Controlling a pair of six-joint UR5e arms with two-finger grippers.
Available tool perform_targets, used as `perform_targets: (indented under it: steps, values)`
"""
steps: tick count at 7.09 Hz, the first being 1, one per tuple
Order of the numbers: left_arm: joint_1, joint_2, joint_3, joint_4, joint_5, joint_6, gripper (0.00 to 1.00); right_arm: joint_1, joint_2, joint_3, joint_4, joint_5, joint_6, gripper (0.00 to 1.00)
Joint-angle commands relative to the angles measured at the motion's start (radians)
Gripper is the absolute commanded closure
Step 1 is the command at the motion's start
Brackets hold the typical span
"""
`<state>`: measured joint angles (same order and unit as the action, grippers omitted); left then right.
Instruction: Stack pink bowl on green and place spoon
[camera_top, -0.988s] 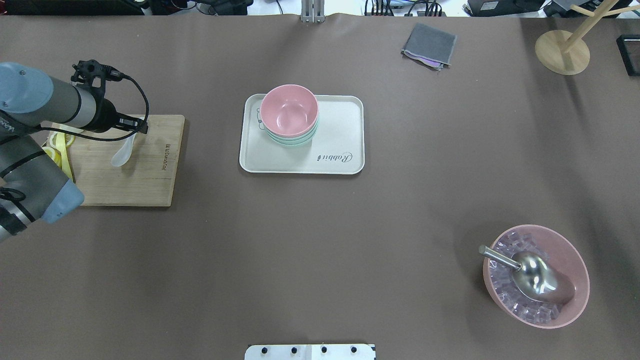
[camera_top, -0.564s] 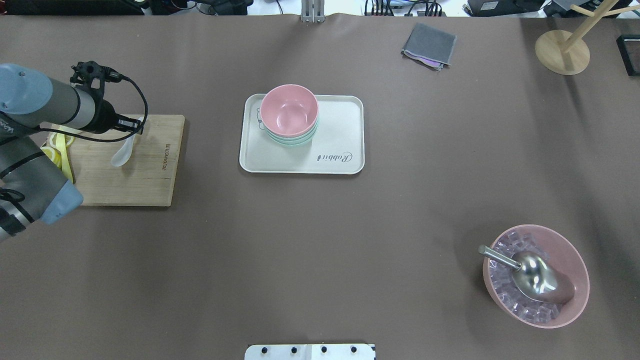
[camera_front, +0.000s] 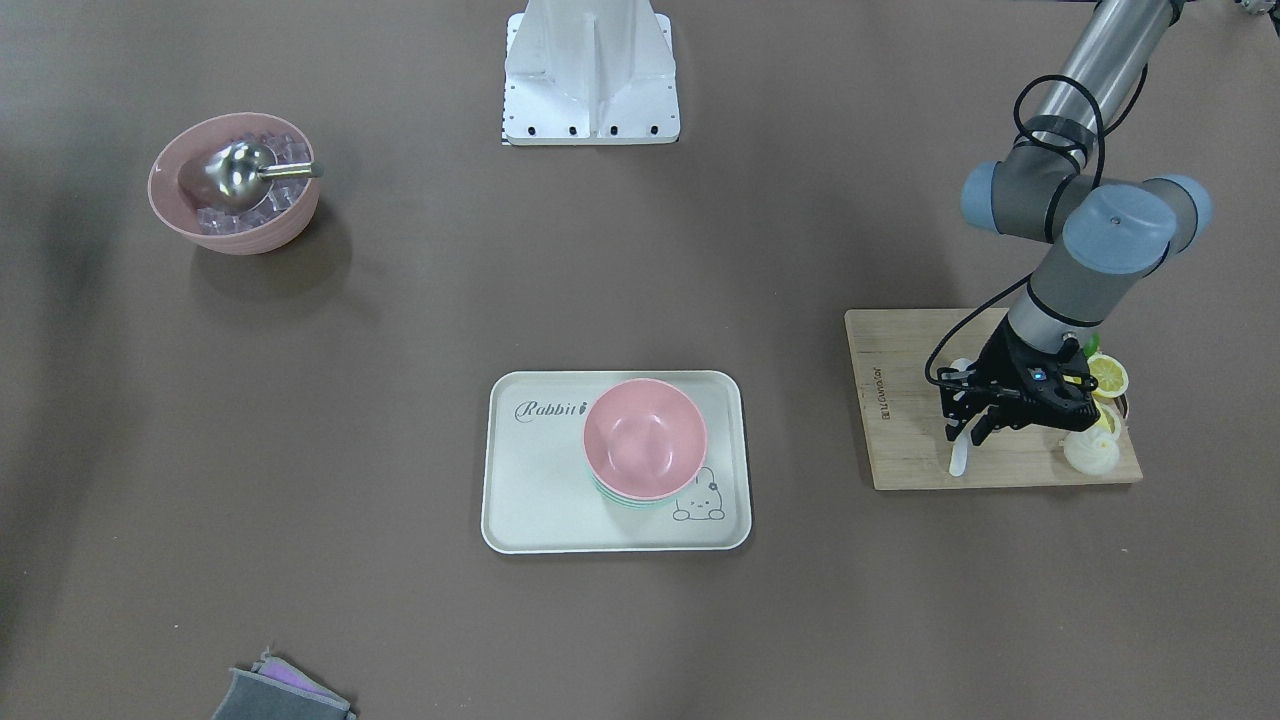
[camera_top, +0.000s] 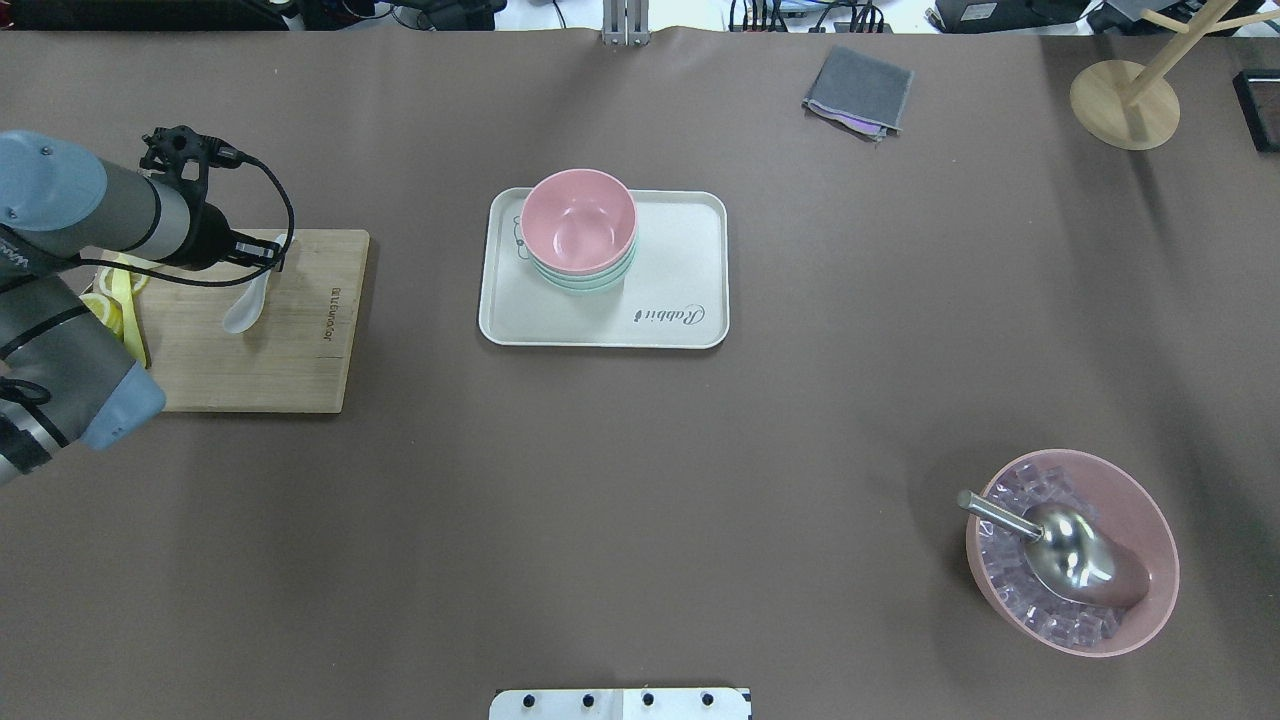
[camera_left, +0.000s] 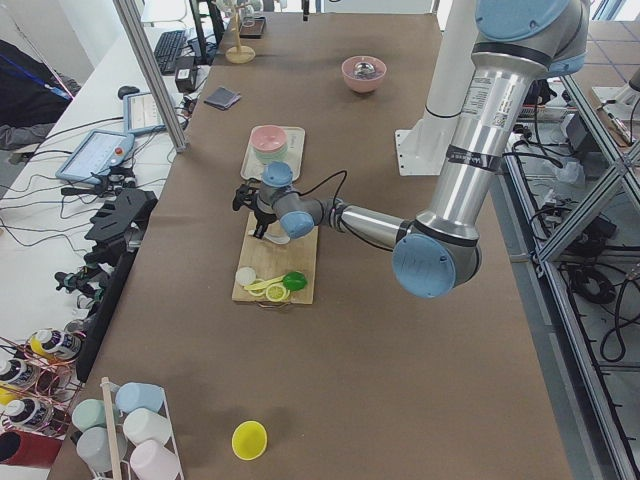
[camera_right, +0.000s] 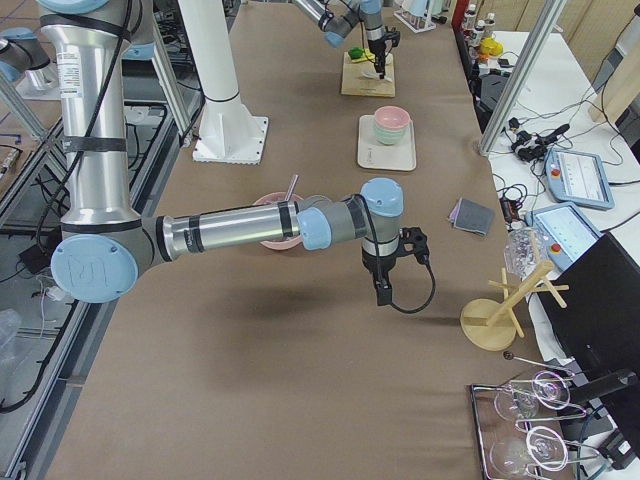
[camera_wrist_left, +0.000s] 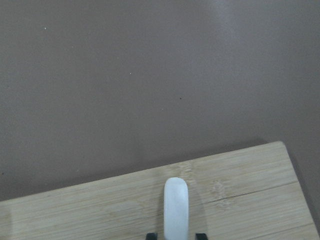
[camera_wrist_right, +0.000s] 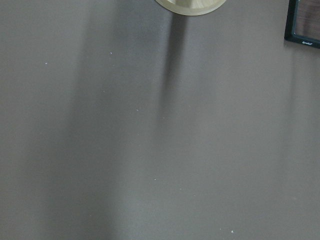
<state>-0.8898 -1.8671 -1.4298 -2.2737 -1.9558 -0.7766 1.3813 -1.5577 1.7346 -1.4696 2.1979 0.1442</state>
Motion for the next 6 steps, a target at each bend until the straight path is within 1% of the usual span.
perform_targets:
  steps: [1, 2, 3, 5, 6]
  values:
    - [0.0, -0.003, 0.002, -0.001, 0.0, -0.006, 0.68, -0.001, -0.001, -0.001, 0.0, -0.001, 0.002, 0.0]
    - [0.002, -0.003, -0.003, -0.001, 0.0, -0.01, 0.84, -0.001, -0.001, -0.001, 0.0, -0.001, 0.002, 0.0]
    - [0.0, -0.003, -0.011, -0.003, 0.0, -0.01, 0.97, -0.001, -0.001, -0.003, 0.0, -0.001, 0.003, 0.0]
    - [0.0, -0.006, -0.053, 0.0, -0.011, -0.019, 1.0, 0.001, -0.001, -0.009, 0.0, -0.003, -0.003, 0.0]
    - [0.0, -0.027, -0.066, 0.009, -0.009, -0.056, 1.0, 0.001, -0.022, -0.009, 0.0, -0.001, -0.005, 0.0]
